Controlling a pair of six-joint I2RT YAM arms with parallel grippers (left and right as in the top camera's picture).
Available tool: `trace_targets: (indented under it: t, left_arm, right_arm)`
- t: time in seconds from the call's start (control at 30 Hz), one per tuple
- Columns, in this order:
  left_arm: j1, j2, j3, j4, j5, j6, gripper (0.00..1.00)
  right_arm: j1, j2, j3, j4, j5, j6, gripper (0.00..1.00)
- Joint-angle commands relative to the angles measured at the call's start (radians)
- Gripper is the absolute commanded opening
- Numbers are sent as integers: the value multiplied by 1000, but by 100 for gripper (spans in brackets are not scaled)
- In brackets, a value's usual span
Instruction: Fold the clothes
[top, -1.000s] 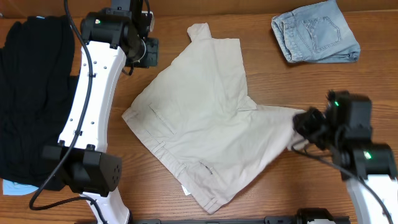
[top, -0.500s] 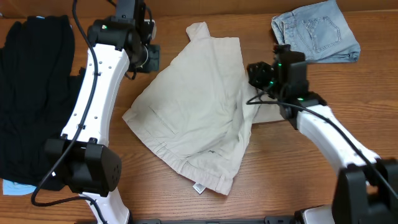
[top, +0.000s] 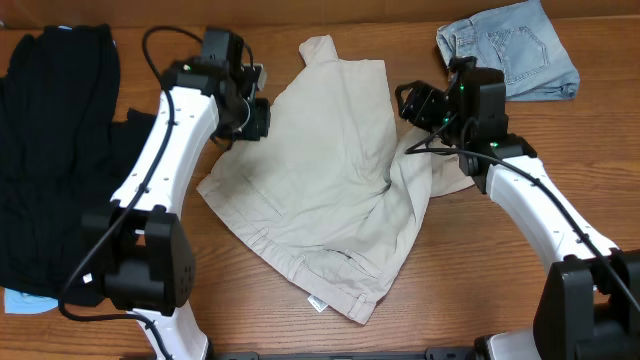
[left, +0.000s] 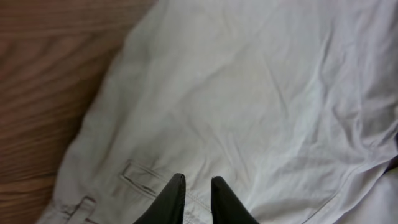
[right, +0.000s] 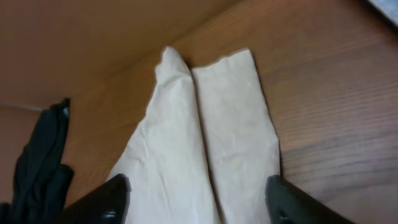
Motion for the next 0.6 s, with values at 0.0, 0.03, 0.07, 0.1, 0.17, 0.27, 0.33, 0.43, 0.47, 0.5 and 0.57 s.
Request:
trace_targets:
  t: [0.0, 0.03, 0.07, 0.1, 0.17, 0.27, 0.33, 0.43, 0.47, 0.5, 0.57]
  left_arm:
    - [-2, 24, -86, 50, 60, -10, 28]
    - [-2, 26, -114, 74, 65, -12, 31]
    - [-3, 26, -133, 90, 64, -16, 35]
    - [-5, 28, -153, 106, 63, -18, 40]
    - [-8, 29, -188, 136, 62, -20, 50]
    - [-8, 29, -272, 209, 61, -27, 72]
    - [-8, 29, -325, 265, 58, -31, 74]
    - [-6, 30, -388, 340, 22, -37, 74]
    - [-6, 31, -402, 360, 0, -42, 74]
    - [-6, 31, -407, 370, -19, -46, 75]
    - [-6, 35, -409, 384, -61, -48, 75]
  right_arm:
    - [5, -13, 54, -85, -18, -149, 97]
    - [5, -14, 58, -123, -19, -183, 100]
    - [5, -14, 61, -153, -20, -208, 100]
    - [5, -15, 63, -183, -25, -233, 100]
    - [5, -15, 63, -235, -33, -259, 100]
    - [5, -15, 63, -298, -33, -258, 100]
    - [5, -15, 63, -321, -32, -258, 100]
    - [5, -15, 63, -343, -29, -272, 100]
    - [5, -15, 63, -351, -29, -297, 100]
    - [5, -15, 63, -357, -28, -315, 100]
    - [5, -15, 63, -365, -27, -330, 100]
